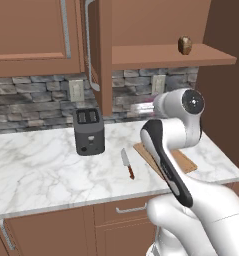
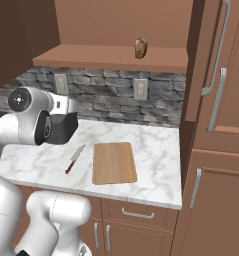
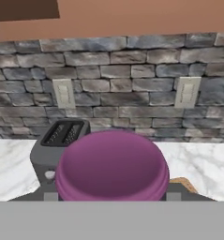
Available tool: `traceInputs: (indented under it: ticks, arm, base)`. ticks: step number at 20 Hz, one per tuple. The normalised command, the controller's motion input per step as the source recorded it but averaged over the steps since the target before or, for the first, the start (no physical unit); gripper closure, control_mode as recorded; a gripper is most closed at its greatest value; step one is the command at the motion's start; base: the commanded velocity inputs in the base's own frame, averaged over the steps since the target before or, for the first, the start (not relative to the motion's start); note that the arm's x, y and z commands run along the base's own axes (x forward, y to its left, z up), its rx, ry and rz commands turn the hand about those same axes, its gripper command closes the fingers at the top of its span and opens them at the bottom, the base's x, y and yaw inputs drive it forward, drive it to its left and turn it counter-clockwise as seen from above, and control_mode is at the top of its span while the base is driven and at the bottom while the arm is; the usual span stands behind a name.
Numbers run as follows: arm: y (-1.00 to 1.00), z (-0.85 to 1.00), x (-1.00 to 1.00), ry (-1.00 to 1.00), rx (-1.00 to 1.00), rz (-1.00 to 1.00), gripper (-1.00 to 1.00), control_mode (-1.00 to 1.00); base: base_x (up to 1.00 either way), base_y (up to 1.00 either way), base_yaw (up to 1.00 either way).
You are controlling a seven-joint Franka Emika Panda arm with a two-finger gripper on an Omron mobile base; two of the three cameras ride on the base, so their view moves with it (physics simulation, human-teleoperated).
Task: Pick the bread, place it on the cutting board, pick the jam, place it on the counter, and close the cabinet.
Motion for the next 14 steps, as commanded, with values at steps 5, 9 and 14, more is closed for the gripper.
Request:
traceInputs:
  ticks: [5,9,14]
  arm:
    - [0.19,-0.2,0.0,0.01,0.0,0.08,1.0,-1.0]
    - [0.17,-0.18,-0.06,0.01,0.0,0.07,1.0,-1.0]
    - [0.16,-0.16,-0.09,0.03,0.0,0.06,1.0,-1.0]
  base:
    - [0.0,0.0,0.0]
    - [0.0,0.0,0.0]
    - [0.0,0.0,0.0]
